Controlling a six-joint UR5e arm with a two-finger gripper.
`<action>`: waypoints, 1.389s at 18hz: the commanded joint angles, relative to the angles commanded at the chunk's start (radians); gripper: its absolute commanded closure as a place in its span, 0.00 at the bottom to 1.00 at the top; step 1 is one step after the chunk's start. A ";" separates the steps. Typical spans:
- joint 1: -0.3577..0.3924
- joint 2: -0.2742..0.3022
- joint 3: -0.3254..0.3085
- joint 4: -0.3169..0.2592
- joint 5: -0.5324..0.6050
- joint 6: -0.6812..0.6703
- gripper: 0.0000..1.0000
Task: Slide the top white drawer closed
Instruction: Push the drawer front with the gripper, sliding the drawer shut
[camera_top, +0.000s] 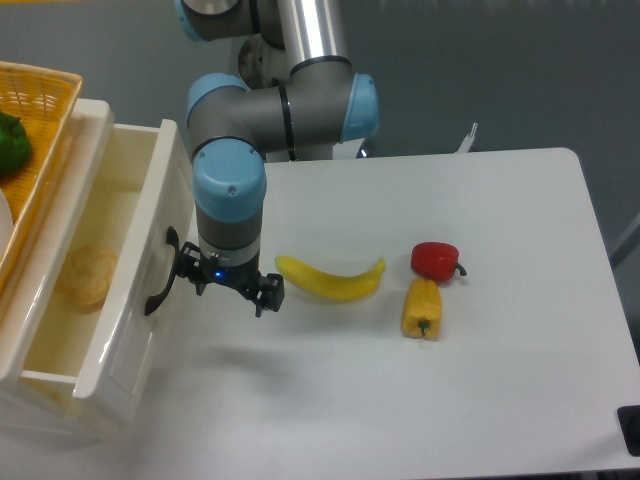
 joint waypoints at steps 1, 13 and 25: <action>-0.002 0.002 0.000 0.000 0.000 0.000 0.00; -0.048 -0.002 0.005 0.000 -0.005 0.000 0.00; -0.081 -0.005 0.008 0.002 0.000 0.005 0.00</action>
